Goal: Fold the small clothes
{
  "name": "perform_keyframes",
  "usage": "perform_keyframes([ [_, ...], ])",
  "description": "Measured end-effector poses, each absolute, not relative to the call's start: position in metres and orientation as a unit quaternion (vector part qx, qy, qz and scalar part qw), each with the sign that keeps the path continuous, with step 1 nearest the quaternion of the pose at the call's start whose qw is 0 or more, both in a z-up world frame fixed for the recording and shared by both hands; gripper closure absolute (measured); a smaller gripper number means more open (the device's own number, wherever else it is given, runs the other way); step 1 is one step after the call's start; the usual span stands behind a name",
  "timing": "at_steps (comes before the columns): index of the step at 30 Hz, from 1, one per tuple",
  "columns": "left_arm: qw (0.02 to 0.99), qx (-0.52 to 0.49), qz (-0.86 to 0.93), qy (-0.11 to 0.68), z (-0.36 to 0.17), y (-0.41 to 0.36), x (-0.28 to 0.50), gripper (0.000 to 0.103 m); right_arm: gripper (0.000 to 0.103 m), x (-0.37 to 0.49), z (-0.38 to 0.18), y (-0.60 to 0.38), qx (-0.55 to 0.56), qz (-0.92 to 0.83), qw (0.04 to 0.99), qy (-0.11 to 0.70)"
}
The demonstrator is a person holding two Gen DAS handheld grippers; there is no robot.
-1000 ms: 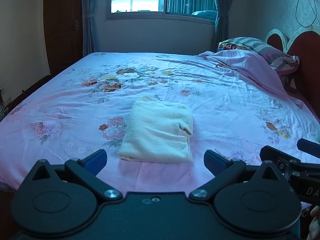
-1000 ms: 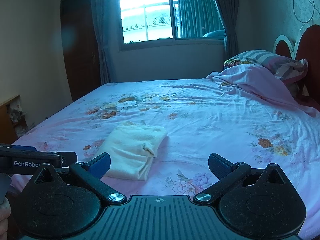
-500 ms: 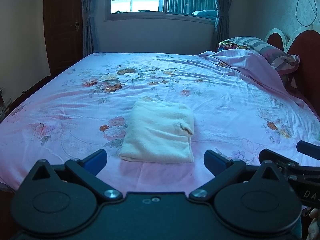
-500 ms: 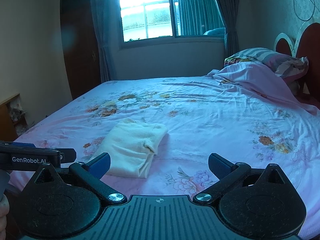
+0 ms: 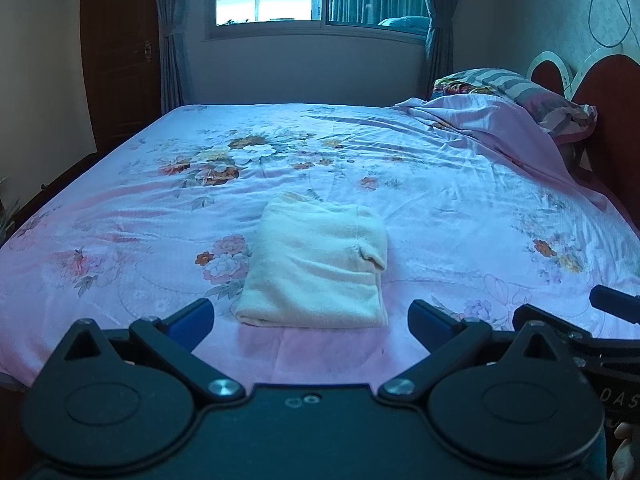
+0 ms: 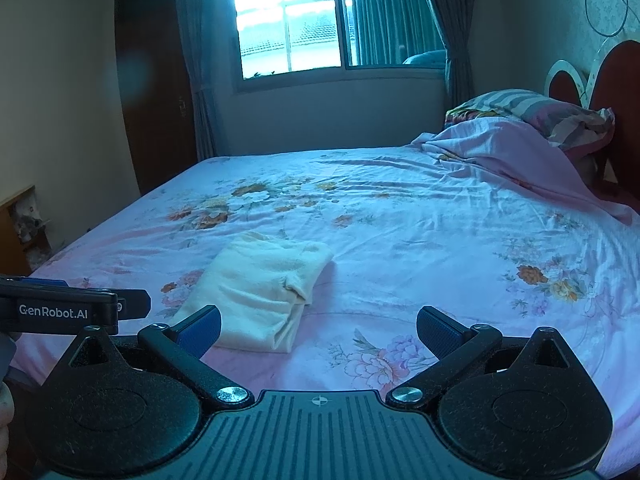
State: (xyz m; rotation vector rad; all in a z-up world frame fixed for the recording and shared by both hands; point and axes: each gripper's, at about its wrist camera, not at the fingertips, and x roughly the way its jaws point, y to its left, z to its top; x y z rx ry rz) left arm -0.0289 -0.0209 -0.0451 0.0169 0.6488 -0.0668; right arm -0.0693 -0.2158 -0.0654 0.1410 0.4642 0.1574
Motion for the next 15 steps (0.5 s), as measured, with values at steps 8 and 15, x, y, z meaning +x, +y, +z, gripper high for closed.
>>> perform_keyframes([
  [8, 0.947, 0.018, -0.038, 0.32, -0.045, -0.019, -0.019, 0.002, 0.0, -0.059, -0.065, -0.212, 0.072, 0.077, 0.966, 0.238],
  [15, 0.954, 0.037, -0.047, 0.295, -0.043, -0.02, -0.003, 0.002, 0.0, -0.041, -0.064, -0.201, 0.068, 0.085, 0.965, 0.24],
])
